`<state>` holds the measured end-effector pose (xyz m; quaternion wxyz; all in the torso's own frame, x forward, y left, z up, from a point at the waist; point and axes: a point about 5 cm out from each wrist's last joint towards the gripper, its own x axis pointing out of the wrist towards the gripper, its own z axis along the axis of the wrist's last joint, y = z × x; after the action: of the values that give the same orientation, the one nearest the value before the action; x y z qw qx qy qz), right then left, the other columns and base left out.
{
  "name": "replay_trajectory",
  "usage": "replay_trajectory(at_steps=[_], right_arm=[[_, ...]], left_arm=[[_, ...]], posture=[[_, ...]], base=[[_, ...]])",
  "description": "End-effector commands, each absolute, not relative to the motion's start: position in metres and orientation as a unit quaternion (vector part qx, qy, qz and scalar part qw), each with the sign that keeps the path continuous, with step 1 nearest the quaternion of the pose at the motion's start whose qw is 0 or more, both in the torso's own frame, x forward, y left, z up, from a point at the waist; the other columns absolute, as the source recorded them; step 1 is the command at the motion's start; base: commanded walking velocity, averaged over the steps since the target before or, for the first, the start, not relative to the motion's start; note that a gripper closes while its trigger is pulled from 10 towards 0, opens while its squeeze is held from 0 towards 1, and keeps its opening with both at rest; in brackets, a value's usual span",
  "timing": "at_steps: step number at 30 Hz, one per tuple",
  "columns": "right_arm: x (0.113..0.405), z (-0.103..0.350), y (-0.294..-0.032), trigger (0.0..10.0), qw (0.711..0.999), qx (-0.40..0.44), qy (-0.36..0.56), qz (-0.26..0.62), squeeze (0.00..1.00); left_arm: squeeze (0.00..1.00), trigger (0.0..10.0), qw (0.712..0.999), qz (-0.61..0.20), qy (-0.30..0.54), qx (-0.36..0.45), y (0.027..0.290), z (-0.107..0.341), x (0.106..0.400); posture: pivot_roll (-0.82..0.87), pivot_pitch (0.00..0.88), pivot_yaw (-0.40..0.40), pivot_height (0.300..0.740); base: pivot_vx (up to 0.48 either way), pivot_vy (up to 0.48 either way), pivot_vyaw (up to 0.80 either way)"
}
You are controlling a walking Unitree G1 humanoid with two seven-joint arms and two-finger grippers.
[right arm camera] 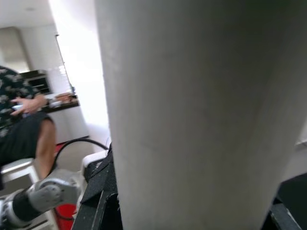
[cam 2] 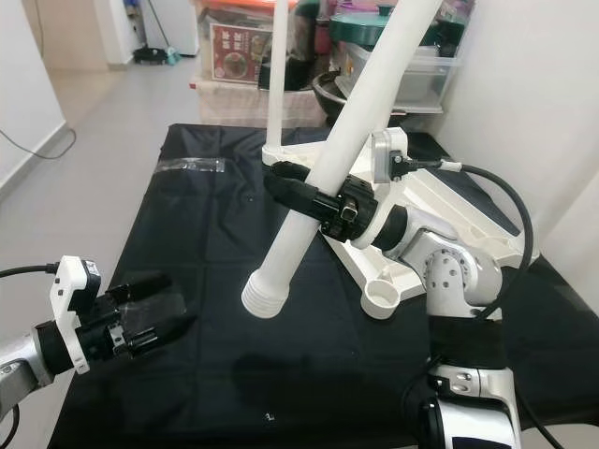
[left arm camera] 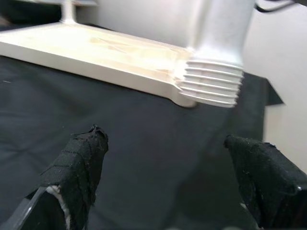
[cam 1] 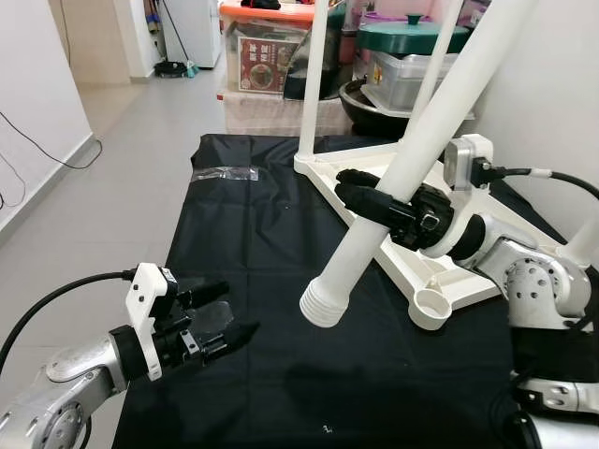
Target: Building children table
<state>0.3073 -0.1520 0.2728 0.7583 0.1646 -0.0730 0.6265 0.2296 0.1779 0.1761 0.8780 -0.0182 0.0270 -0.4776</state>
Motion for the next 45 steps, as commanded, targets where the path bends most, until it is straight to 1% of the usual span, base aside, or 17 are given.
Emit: replay_trajectory(at_steps=[1, 2, 5, 6, 8, 9, 12, 20, 24, 26, 29, 30, 36, 41, 43, 44, 45], right_arm=[[0.306, 0.277, -0.141, 0.0, 0.727, 0.172, -0.079, 0.660, 0.00], [0.306, 0.277, -0.141, 0.0, 0.727, 0.172, -0.079, 0.660, 0.00], [0.301, 0.282, -0.118, 0.0, 0.680, 0.186, -0.088, 0.704, 0.00], [0.301, 0.282, -0.118, 0.0, 0.680, 0.186, -0.088, 0.704, 0.00], [0.298, 0.285, -0.105, 0.0, 0.654, 0.194, -0.094, 0.725, 0.00], [0.298, 0.285, -0.105, 0.0, 0.654, 0.194, -0.094, 0.725, 0.00], [0.295, 0.291, -0.088, 0.0, 0.622, 0.206, -0.107, 0.748, 0.00], [0.286, 0.302, -0.070, 0.0, 0.582, 0.221, -0.132, 0.771, 0.00], [0.285, 0.303, -0.068, 0.0, 0.577, 0.224, -0.136, 0.774, 0.00], [0.280, 0.305, -0.065, 0.0, 0.564, 0.229, -0.138, 0.782, 0.00], [0.278, 0.305, -0.063, 0.0, 0.559, 0.230, -0.138, 0.785, 0.00], [0.276, 0.304, -0.062, 0.0, 0.555, 0.232, -0.137, 0.787, 0.00], [0.276, 0.302, -0.060, 0.0, 0.556, 0.236, -0.134, 0.786, 0.00], [0.276, 0.297, -0.060, 0.0, 0.569, 0.238, -0.124, 0.777, 0.00], [0.280, 0.288, -0.058, 10.0, 0.609, 0.224, -0.095, 0.755, 0.00], [0.280, 0.288, -0.058, 10.0, 0.609, 0.224, -0.095, 0.755, 0.00], [0.282, 0.285, -0.057, 10.0, 0.623, 0.220, -0.086, 0.746, 0.00]], left_arm=[[0.00, 10.0, 0.848, -0.529, 0.039, -0.015, 0.168, 0.180, 0.227], [0.00, 10.0, 0.848, -0.529, 0.039, -0.015, 0.168, 0.180, 0.227], [0.00, 10.0, 0.813, -0.581, 0.025, -0.032, 0.157, 0.195, 0.232], [0.00, 10.0, 0.813, -0.581, 0.025, -0.032, 0.157, 0.195, 0.232], [0.00, 10.0, 0.790, -0.611, 0.019, -0.047, 0.149, 0.204, 0.234], [0.00, 10.0, 0.790, -0.611, 0.019, -0.047, 0.149, 0.204, 0.234], [0.00, 10.0, 0.766, -0.640, 0.030, -0.048, 0.142, 0.205, 0.235], [0.00, 10.0, 0.756, -0.651, 0.060, -0.042, 0.143, 0.197, 0.236], [0.00, 10.0, 0.754, -0.653, 0.063, -0.044, 0.143, 0.196, 0.236], [0.00, 10.0, 0.749, -0.658, 0.065, -0.043, 0.144, 0.196, 0.236], [0.00, 10.0, 0.748, -0.659, 0.063, -0.044, 0.144, 0.197, 0.236], [0.00, 0.0, 0.748, -0.659, 0.062, -0.050, 0.144, 0.198, 0.237], [0.00, 0.0, 0.736, -0.673, 0.063, -0.051, 0.144, 0.197, 0.234], [0.00, 0.0, 0.732, -0.677, 0.062, -0.049, 0.145, 0.198, 0.234], [0.00, 0.0, 0.736, -0.673, 0.060, -0.036, 0.145, 0.199, 0.235], [0.00, 0.0, 0.736, -0.673, 0.060, -0.036, 0.145, 0.199, 0.235], [0.00, 0.0, 0.739, -0.671, 0.060, -0.031, 0.144, 0.199, 0.235]], posture=[[0.10, 0.000, -0.099, 0.740], [0.10, 0.000, -0.099, 0.740], [0.10, 0.000, -0.095, 0.740], [0.10, 0.000, -0.095, 0.740], [0.11, 0.000, -0.094, 0.740], [0.11, 0.000, -0.094, 0.740], [0.11, 0.000, -0.093, 0.740], [0.11, 0.000, -0.085, 0.740], [0.11, 0.000, -0.085, 0.740], [0.11, 0.000, -0.087, 0.740], [0.11, 0.000, -0.087, 0.740], [0.10, 0.000, -0.086, 0.740], [0.10, 0.000, -0.082, 0.740], [0.10, 0.000, -0.080, 0.740], [0.10, 0.000, -0.080, 0.740], [0.10, 0.000, -0.080, 0.740], [0.10, 0.000, -0.080, 0.740]], base=[[0.000, 0.000, 0.00], [0.000, 0.000, 0.00], [0.000, 0.000, 0.00], [0.000, 0.000, 0.00], [0.000, 0.000, 0.00], [0.000, 0.000, 0.00], [0.000, 0.000, 0.00], [0.000, 0.000, 0.00], [0.000, 0.000, 0.00], [0.000, 0.000, 0.00], [0.000, 0.000, 0.00], [0.000, 0.000, 0.00], [0.000, 0.000, 0.00], [0.000, 0.000, 0.00], [0.000, 0.000, 0.00], [0.000, 0.000, 0.00], [0.000, 0.000, 0.00]])
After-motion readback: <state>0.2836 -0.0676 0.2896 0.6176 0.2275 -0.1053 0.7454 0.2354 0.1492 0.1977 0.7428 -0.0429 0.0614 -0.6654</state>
